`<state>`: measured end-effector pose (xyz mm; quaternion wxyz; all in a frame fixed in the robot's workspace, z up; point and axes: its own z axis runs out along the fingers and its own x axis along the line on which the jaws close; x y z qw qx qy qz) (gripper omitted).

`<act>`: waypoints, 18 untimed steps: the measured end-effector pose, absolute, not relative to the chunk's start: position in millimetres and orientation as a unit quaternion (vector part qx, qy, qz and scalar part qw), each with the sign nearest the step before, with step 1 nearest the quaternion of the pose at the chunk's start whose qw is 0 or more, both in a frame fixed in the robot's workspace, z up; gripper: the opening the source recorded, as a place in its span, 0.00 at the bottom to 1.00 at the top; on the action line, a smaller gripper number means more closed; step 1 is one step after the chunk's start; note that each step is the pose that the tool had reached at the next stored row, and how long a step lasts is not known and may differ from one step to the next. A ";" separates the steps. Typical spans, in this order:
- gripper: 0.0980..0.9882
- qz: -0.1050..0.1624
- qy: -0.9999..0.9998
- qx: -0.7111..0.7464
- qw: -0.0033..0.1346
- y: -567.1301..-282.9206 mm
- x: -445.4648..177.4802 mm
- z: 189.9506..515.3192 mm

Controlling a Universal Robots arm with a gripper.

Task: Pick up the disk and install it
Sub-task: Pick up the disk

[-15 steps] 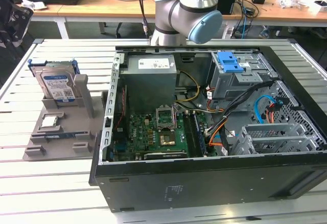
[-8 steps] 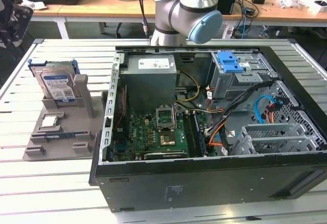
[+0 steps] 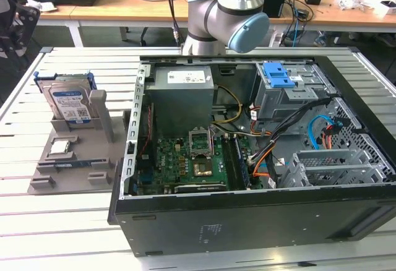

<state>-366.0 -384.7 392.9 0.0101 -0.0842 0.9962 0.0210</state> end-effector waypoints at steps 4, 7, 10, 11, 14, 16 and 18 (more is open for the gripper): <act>0.00 0.021 0.995 -0.102 0.010 -384.7 -366.0 392.9; 0.00 0.021 0.994 -0.111 0.010 -384.7 -366.0 392.9; 0.00 0.021 0.992 -0.123 0.009 -384.7 -366.0 392.9; 0.00 0.021 0.992 -0.127 0.009 -384.7 -366.0 392.9; 0.00 0.021 0.990 -0.138 0.009 -384.7 -366.0 392.9; 0.00 0.022 0.989 -0.145 0.009 -384.7 -366.0 392.9; 0.00 0.022 0.988 -0.151 0.009 -384.7 -366.0 392.9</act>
